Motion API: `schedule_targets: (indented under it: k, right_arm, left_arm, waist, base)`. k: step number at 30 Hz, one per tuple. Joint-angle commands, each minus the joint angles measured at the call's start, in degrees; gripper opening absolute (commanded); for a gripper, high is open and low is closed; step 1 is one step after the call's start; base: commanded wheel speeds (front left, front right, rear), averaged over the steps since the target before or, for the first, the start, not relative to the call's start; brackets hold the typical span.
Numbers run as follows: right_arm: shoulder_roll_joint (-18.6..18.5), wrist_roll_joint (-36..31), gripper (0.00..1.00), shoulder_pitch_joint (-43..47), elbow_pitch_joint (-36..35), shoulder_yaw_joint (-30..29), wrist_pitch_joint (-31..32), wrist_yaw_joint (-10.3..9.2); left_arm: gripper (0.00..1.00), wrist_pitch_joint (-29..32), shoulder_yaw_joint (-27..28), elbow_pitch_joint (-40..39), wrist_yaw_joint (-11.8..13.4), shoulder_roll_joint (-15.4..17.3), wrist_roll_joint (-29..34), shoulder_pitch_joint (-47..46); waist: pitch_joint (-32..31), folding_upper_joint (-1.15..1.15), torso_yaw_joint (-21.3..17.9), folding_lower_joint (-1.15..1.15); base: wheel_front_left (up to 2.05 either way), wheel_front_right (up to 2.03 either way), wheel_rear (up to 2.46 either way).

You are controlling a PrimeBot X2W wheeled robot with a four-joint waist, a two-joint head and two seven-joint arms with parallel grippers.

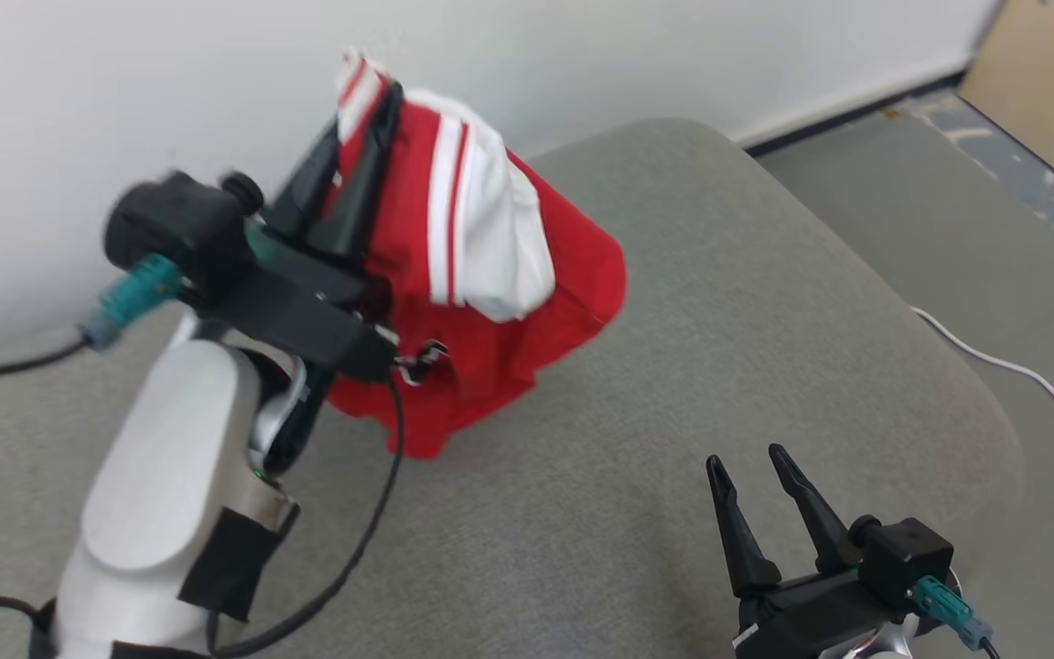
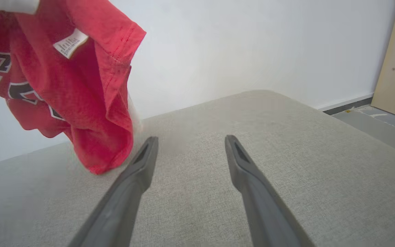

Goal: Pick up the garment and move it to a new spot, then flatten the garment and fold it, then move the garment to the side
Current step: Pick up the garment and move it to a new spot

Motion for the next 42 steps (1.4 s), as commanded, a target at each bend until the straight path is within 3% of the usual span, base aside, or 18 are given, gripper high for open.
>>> schedule_targets:
  k: [1, 5, 13, 21, 23, 24, 25, 32, 42]
  right_arm:
    - [0.4, 0.1, 1.0, -0.4, -0.1, -0.1, 0.0, 0.02]
    - [0.9, 0.1, 1.0, -1.1, -0.2, -0.6, 0.0, 0.02]
    - [0.9, -0.2, 1.0, -2.5, -0.4, -1.0, 0.0, 0.02]
    - [0.6, -0.2, 1.0, -3.2, 0.6, -0.2, 0.0, 0.02]
    - [0.6, 0.1, 1.0, -3.1, 0.7, 0.1, 0.0, 0.02]
    - [0.5, 0.2, 1.0, -3.0, 0.7, 0.2, 0.0, 0.02]
    - [0.5, 0.3, 1.0, -2.8, 0.8, 0.4, 0.0, 0.02]
    - [-0.2, 0.3, 1.0, -1.1, 1.5, 0.9, 0.0, 0.02]
    - [-1.1, -0.7, 1.0, 1.6, 1.5, 0.5, 0.0, 0.02]
  left_arm:
    - [0.0, -1.9, -1.1, 1.6, -0.2, 0.5, 0.7, 0.8]
    - [0.0, -7.0, -6.3, 8.3, -0.4, 1.3, 1.3, 3.2]
    - [0.0, -8.9, -12.6, 18.9, -0.5, 1.5, 1.8, 6.5]
    - [0.0, -8.9, -12.8, 22.6, -0.5, 0.6, -0.1, 9.2]
    - [0.22, -8.9, -12.2, 22.6, -0.5, 0.4, -0.3, 10.0]
    - [0.44, -8.9, -11.9, 22.4, -0.5, 0.2, -0.7, 10.4]
    - [1.0, -8.9, -11.4, 22.1, -0.5, 0.1, -0.6, 10.7]
    - [1.0, -8.9, -7.4, 18.6, 0.7, -1.0, 1.2, 15.0]
    - [1.0, -8.9, 3.6, 8.3, 6.5, -1.8, 1.7, 30.4]
  waist:
    - [2.8, 0.0, -3.1, 0.0]
    - [5.5, 0.0, -3.1, 0.0]
    - [8.9, 0.0, -1.0, 0.0]
    - [7.7, 0.0, 1.1, 0.0]
    - [7.0, 0.0, 1.7, 0.0]
    - [6.5, 0.0, 2.1, 0.0]
    - [6.0, 0.0, 2.5, 0.0]
    - [1.8, 0.0, 6.0, 0.0]
    - [-4.6, 0.0, 12.4, 0.0]
  base:
    - [0.0, 0.0, 0.0]
    - [0.0, 0.0, 0.0]
    - [0.0, 0.0, 0.0]
    - [0.0, 0.0, 0.0]
    - [0.0, 0.0, 0.0]
    - [0.0, 0.0, 0.0]
    - [0.0, 0.0, 0.0]
    - [0.0, 0.0, 0.0]
    - [0.0, 0.0, 0.0]
